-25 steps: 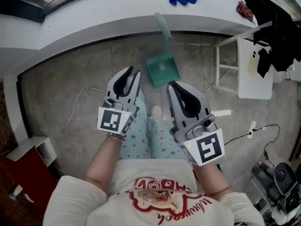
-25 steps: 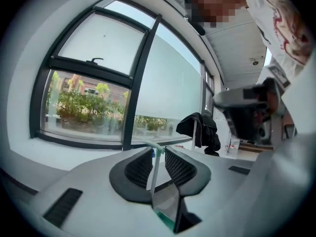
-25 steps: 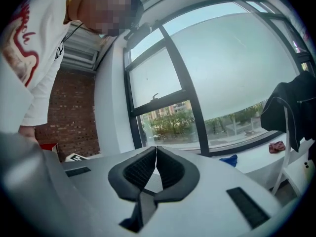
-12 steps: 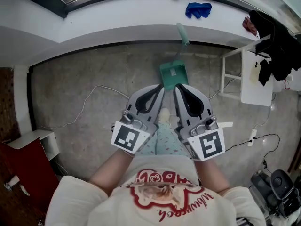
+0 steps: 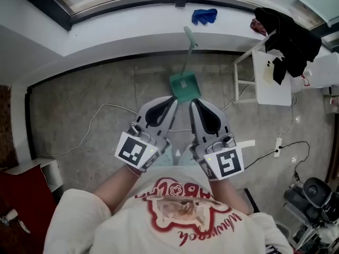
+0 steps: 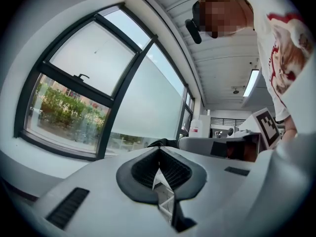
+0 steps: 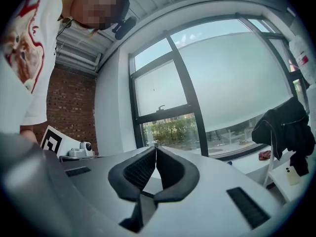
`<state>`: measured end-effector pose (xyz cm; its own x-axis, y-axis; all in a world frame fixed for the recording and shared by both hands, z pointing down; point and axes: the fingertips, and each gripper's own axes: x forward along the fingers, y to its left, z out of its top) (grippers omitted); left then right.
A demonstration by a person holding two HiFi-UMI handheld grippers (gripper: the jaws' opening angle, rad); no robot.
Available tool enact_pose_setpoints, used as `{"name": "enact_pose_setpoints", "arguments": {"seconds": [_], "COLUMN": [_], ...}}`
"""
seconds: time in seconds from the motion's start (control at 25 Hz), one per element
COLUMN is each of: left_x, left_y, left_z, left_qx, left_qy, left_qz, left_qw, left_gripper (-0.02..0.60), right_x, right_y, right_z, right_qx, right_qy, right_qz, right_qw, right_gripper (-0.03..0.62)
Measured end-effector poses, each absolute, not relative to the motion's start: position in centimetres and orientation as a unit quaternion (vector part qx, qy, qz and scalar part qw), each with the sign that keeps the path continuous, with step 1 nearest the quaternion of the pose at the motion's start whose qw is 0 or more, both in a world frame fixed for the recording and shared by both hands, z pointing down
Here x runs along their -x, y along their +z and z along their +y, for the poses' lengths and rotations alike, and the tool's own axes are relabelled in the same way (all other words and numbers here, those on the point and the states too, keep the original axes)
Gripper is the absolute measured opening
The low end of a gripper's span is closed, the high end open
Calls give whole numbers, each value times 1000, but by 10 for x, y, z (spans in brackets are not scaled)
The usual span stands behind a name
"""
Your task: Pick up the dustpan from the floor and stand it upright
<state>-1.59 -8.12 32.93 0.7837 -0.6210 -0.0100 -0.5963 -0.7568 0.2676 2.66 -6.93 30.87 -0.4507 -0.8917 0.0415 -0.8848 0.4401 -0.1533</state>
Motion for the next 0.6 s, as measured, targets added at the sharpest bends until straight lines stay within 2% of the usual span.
{"name": "enact_pose_setpoints", "arguments": {"seconds": [0.16,0.36,0.6], "left_x": [7,-21,-63], "left_y": [304,280,272], "left_z": [-34,50,166], "left_qx": [-938,-930,-907], "left_qy": [-53,-82,-109], "left_qz": [-326,-348,-394], "left_qw": [108,89,95], "left_gripper": [21,20,20], "right_x": [-29,-50,-97], "right_y": [289,248,266], "right_z": [-27,50,167], "right_qx": [492,468,437], "right_qy": [-55,-18,-37], "right_qz": [868,882,898], "right_qw": [21,61,40], "right_gripper": [25,25,25]}}
